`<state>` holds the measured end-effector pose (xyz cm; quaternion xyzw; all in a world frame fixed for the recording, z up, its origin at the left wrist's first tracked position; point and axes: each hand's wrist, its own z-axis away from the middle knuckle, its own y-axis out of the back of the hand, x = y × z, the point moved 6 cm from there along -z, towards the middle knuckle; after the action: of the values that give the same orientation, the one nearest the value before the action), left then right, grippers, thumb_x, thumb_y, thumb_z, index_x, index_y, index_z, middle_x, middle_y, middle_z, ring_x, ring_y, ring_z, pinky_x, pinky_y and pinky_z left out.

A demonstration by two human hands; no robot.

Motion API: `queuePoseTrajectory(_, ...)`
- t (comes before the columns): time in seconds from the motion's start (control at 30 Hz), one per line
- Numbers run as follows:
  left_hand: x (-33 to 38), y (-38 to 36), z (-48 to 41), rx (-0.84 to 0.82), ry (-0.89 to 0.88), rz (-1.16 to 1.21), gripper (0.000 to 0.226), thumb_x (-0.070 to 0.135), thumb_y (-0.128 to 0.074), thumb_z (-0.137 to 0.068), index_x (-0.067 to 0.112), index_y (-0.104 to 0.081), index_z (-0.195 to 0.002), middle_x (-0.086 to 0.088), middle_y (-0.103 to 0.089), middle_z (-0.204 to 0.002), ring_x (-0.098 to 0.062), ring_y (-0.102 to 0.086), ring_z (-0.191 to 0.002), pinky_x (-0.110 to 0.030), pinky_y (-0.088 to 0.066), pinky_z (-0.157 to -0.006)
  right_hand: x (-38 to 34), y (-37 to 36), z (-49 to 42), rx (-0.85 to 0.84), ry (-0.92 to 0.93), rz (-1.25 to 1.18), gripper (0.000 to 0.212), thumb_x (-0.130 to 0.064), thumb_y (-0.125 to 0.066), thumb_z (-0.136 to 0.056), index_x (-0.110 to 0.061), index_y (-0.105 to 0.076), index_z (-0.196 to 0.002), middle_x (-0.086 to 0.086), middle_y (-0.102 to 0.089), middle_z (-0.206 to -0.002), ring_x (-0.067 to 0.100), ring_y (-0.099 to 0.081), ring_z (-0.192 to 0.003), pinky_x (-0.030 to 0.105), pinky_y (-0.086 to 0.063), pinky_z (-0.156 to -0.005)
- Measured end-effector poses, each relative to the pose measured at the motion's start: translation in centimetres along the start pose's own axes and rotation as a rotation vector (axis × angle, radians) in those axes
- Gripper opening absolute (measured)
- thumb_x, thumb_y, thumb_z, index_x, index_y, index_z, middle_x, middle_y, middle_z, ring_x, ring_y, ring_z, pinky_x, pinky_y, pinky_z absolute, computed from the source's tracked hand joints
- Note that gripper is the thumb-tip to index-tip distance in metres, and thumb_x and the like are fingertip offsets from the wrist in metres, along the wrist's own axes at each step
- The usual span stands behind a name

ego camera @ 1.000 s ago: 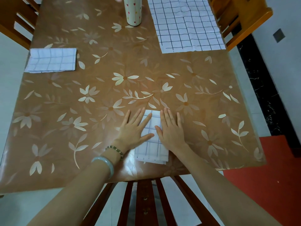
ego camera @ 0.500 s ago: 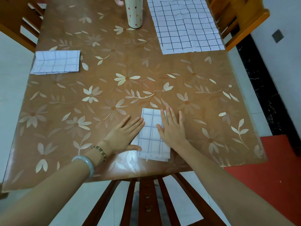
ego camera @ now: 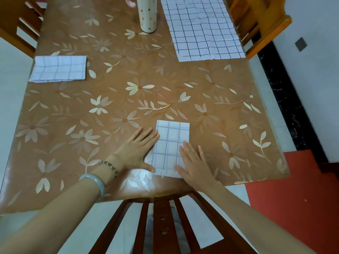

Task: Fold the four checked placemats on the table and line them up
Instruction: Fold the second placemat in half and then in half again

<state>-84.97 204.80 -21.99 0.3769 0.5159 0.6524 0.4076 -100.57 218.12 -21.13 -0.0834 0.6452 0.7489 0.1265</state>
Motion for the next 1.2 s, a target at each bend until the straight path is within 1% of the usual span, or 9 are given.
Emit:
queuePoseTrajectory(0.1,0.2,1.9,-1.0,0.083,0.087,0.093,0.106,0.085,-0.025,-0.080,0.010,-0.013,-0.153,-0.007,-0.013,-0.160,-0.021,-0.004,-0.148,-0.045,-0.001,-0.119,0.4,2.9,-3.2,0.162,-0.155,-0.088,0.065,-0.048,-0.014,-0.099,-0.006,-0.029,-0.146,0.012,-0.019,-0.157,0.024,-0.012,-0.146,0.042,-0.003,-0.118)
queuePoseTrajectory(0.17,0.2,2.7,-2.2,0.112,0.142,0.103,0.099,0.079,-0.024,-0.084,0.008,-0.014,-0.153,-0.006,-0.011,-0.160,-0.020,-0.006,-0.148,-0.044,-0.001,-0.119,0.3,3.0,-5.4,0.128,-0.191,-0.023,0.064,-0.045,-0.018,-0.098,-0.004,-0.028,-0.146,0.014,-0.021,-0.156,0.025,-0.015,-0.145,0.042,-0.004,-0.118)
queuePoseTrajectory(0.27,0.7,1.6,-3.7,0.016,0.144,0.055,0.096,0.076,-0.014,-0.088,0.004,-0.022,-0.151,-0.011,-0.024,-0.157,-0.025,-0.019,-0.146,-0.048,-0.009,-0.117,0.2,1.1,-7.0,0.021,-0.196,0.058,0.067,-0.047,-0.017,-0.096,-0.003,-0.030,-0.145,0.015,-0.029,-0.153,0.026,-0.025,-0.143,0.046,-0.012,-0.116)
queuePoseTrajectory(0.4,0.8,0.0,-3.8,-0.048,0.169,0.031,0.095,0.076,-0.012,-0.088,0.004,-0.029,-0.149,-0.012,-0.032,-0.154,-0.027,-0.027,-0.144,-0.053,-0.023,-0.115,0.5,0.0,-7.0,0.008,-0.208,0.090,0.070,-0.052,-0.017,-0.096,-0.003,-0.033,-0.144,0.014,-0.035,-0.151,0.026,-0.031,-0.141,0.052,-0.024,-0.114)
queuePoseTrajectory(0.7,0.8,0.3,-4.0,-0.080,0.215,-0.024,0.106,0.081,-0.001,-0.082,0.003,-0.020,-0.150,-0.016,-0.023,-0.157,-0.028,-0.019,-0.146,-0.051,-0.014,-0.117,3.8,0.7,-4.3,-0.025,-0.221,0.156,0.076,-0.057,-0.009,-0.096,-0.003,-0.032,-0.145,0.015,-0.032,-0.152,0.029,-0.028,-0.141,0.049,-0.010,-0.116)
queuePoseTrajectory(0.9,0.7,1.3,-4.1,-0.125,0.279,-0.083,0.119,0.087,0.016,-0.064,0.010,0.001,-0.153,-0.006,-0.003,-0.162,-0.022,0.005,-0.149,-0.050,0.007,-0.118,1.9,1.6,-3.1,0.033,-0.184,0.015,0.065,-0.044,-0.028,-0.094,-0.006,-0.028,-0.147,0.017,-0.020,-0.156,0.030,-0.013,-0.145,0.042,-0.002,-0.115)
queuePoseTrajectory(1.03,1.3,1.0,-1.7,-0.140,0.465,-0.007,0.111,0.082,0.014,-0.073,0.006,-0.005,-0.152,-0.009,-0.010,-0.161,-0.024,0.001,-0.149,-0.051,0.006,-0.118,2.1,2.2,-2.3,0.059,-0.198,-0.050,0.059,-0.035,-0.039,-0.096,-0.009,-0.027,-0.148,0.014,-0.015,-0.157,0.028,-0.007,-0.146,0.035,0.007,-0.113)
queuePoseTrajectory(1.1,1.9,1.1,0.0,-0.106,0.583,0.051,0.103,0.076,0.001,-0.082,0.003,-0.021,-0.150,-0.014,-0.027,-0.156,-0.028,-0.012,-0.148,-0.051,0.001,-0.118,2.0,2.3,-2.0,0.073,-0.183,-0.067,0.055,-0.032,-0.046,-0.094,-0.008,-0.037,-0.143,0.018,-0.026,-0.153,0.032,-0.019,-0.143,0.039,-0.003,-0.114)
queuePoseTrajectory(1.2,2.7,0.7,2.1,-0.051,0.658,0.187,0.092,0.070,-0.010,-0.090,-0.001,-0.049,-0.133,-0.019,-0.052,-0.135,-0.036,-0.040,-0.134,-0.050,-0.020,-0.112,1.6,2.6,-1.5,0.137,-0.188,-0.125,0.043,-0.028,-0.060,-0.086,-0.009,-0.055,-0.125,0.015,-0.053,-0.129,0.032,-0.047,-0.121,0.045,-0.037,-0.104)
